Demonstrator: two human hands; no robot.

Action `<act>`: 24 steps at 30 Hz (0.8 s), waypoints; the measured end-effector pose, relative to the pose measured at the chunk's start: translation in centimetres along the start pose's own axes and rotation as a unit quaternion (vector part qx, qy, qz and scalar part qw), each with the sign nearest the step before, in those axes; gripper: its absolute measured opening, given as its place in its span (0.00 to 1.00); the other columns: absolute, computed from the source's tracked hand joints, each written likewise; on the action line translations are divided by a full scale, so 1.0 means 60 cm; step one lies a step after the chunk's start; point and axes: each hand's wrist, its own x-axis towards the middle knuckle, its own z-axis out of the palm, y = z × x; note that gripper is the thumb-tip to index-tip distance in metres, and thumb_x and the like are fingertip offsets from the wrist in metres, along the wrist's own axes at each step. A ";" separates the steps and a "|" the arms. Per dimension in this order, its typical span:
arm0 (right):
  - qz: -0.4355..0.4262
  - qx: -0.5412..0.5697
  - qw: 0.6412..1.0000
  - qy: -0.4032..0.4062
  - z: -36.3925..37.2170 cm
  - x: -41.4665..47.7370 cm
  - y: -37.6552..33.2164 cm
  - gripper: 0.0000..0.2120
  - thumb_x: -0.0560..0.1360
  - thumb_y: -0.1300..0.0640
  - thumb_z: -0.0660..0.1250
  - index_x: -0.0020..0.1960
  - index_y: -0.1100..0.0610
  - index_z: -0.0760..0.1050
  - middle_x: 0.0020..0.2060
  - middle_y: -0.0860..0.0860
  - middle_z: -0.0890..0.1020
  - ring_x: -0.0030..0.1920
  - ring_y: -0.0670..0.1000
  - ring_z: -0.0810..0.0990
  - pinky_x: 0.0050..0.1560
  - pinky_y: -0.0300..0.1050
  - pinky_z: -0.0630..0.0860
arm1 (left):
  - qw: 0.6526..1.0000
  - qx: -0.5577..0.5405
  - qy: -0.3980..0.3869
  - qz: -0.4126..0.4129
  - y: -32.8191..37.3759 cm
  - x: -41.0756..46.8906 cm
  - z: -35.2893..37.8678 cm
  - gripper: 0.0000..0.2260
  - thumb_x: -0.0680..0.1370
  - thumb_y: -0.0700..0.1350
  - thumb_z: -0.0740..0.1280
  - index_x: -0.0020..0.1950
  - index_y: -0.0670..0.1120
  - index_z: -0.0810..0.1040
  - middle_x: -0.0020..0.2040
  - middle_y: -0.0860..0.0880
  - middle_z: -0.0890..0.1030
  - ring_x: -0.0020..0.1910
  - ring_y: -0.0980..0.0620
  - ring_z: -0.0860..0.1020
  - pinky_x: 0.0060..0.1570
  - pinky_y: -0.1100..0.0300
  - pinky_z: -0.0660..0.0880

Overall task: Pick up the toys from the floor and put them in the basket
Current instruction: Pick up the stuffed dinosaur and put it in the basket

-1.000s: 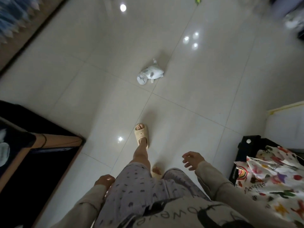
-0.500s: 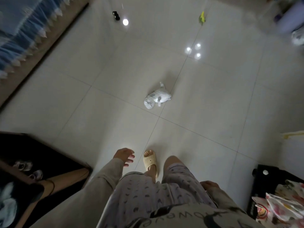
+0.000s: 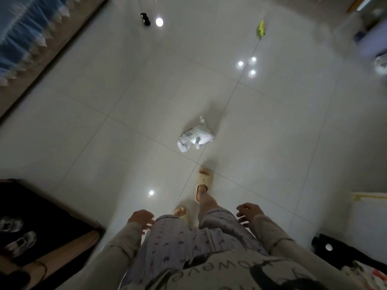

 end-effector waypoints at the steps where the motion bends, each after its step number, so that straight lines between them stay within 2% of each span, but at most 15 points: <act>1: -0.011 -0.005 1.000 -0.005 -0.007 0.008 -0.026 0.05 0.77 0.64 0.61 0.46 0.63 0.74 0.32 0.57 0.77 0.28 0.54 0.73 0.30 0.41 0.69 | 1.000 -0.001 0.000 -0.011 0.001 0.002 0.000 0.07 0.78 0.37 0.60 0.39 0.42 0.73 0.33 0.44 0.76 0.28 0.47 0.71 0.30 0.61 0.66; 5: -0.045 -0.031 0.998 -0.024 -0.039 0.038 -0.122 0.05 0.77 0.64 0.61 0.44 0.61 0.75 0.31 0.56 0.77 0.27 0.53 0.73 0.27 0.40 0.69 | 1.000 -0.015 -0.002 -0.020 0.034 0.008 0.006 0.06 0.77 0.38 0.62 0.40 0.42 0.73 0.35 0.44 0.77 0.30 0.47 0.73 0.33 0.61 0.67; 9: -0.055 -0.057 0.996 -0.046 -0.064 0.064 -0.188 0.05 0.77 0.65 0.60 0.46 0.61 0.74 0.31 0.55 0.77 0.27 0.52 0.73 0.27 0.40 0.69 | 1.000 -0.026 0.006 0.000 0.099 0.018 0.010 0.05 0.78 0.37 0.61 0.43 0.41 0.74 0.42 0.40 0.78 0.30 0.48 0.73 0.32 0.62 0.66; 11: -0.049 -0.068 0.995 -0.051 -0.074 0.077 -0.207 0.05 0.77 0.65 0.59 0.46 0.61 0.74 0.31 0.55 0.77 0.28 0.52 0.73 0.27 0.39 0.69 | 1.000 -0.015 0.003 0.014 0.138 0.023 0.008 0.05 0.78 0.37 0.60 0.44 0.41 0.74 0.39 0.41 0.78 0.29 0.49 0.74 0.30 0.63 0.66; 14: -0.035 -0.091 0.994 -0.050 -0.086 0.094 -0.225 0.05 0.77 0.65 0.59 0.46 0.62 0.74 0.31 0.55 0.77 0.28 0.52 0.74 0.28 0.40 0.69 | 0.999 0.014 0.004 0.033 0.198 0.033 0.000 0.09 0.79 0.37 0.59 0.39 0.44 0.73 0.33 0.47 0.77 0.19 0.56 0.76 0.27 0.64 0.66; 15: -0.030 -0.093 0.994 -0.049 -0.089 0.100 -0.231 0.05 0.77 0.65 0.59 0.46 0.62 0.74 0.31 0.55 0.77 0.28 0.52 0.74 0.28 0.40 0.69 | 0.999 0.017 0.011 0.039 0.217 0.038 -0.003 0.11 0.78 0.37 0.59 0.37 0.46 0.73 0.33 0.48 0.77 0.15 0.61 0.75 0.27 0.64 0.66; 17: -0.020 -0.095 0.994 -0.051 -0.094 0.114 -0.243 0.05 0.77 0.64 0.60 0.46 0.62 0.74 0.31 0.55 0.77 0.29 0.52 0.74 0.28 0.40 0.69 | 0.998 0.025 0.020 0.048 0.254 0.050 -0.009 0.11 0.78 0.38 0.59 0.37 0.47 0.73 0.35 0.46 0.78 0.13 0.64 0.73 0.26 0.64 0.66; 21: -0.006 -0.099 0.994 -0.044 -0.095 0.148 -0.278 0.05 0.77 0.65 0.59 0.47 0.62 0.73 0.32 0.55 0.76 0.29 0.52 0.74 0.29 0.40 0.68 | 0.995 0.076 0.009 0.066 0.326 0.078 -0.024 0.05 0.78 0.39 0.60 0.45 0.43 0.74 0.40 0.44 0.78 0.20 0.60 0.76 0.21 0.69 0.70; 24: -0.004 -0.092 0.995 -0.036 -0.090 0.188 -0.316 0.07 0.77 0.65 0.59 0.51 0.64 0.75 0.32 0.55 0.77 0.29 0.52 0.74 0.29 0.40 0.68 | 0.994 0.081 -0.002 0.067 0.374 0.109 -0.038 0.05 0.78 0.39 0.60 0.49 0.43 0.75 0.45 0.44 0.78 0.28 0.55 0.75 0.25 0.66 0.70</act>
